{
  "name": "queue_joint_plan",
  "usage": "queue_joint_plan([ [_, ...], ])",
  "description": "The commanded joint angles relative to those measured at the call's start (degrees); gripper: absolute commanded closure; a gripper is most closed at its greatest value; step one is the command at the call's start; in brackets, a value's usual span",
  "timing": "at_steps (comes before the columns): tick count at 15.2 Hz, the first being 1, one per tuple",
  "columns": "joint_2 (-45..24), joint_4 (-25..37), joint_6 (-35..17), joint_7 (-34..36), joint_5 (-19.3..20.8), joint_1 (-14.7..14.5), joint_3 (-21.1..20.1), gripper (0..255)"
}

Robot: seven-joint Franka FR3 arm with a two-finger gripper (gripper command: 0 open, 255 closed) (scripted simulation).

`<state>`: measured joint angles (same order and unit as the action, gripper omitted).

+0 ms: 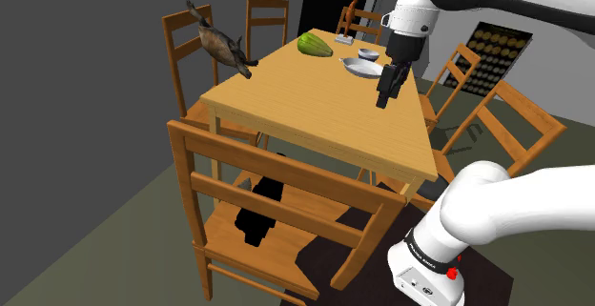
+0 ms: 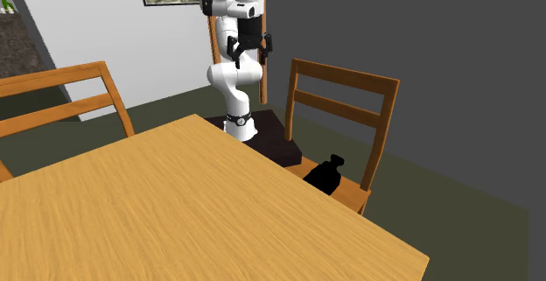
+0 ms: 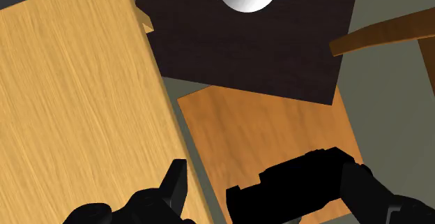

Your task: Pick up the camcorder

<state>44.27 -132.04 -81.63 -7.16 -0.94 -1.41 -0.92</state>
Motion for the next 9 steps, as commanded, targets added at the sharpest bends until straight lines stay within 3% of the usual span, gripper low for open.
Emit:
queue_joint_plan([
  [1, 0.0, 0.0, 0.0, 0.0, 0.0, 0.0, 0.0, 0],
  [9, -1.2, -10.9, -14.1, 19.1, -7.9, 1.9, -9.4, 0],
])
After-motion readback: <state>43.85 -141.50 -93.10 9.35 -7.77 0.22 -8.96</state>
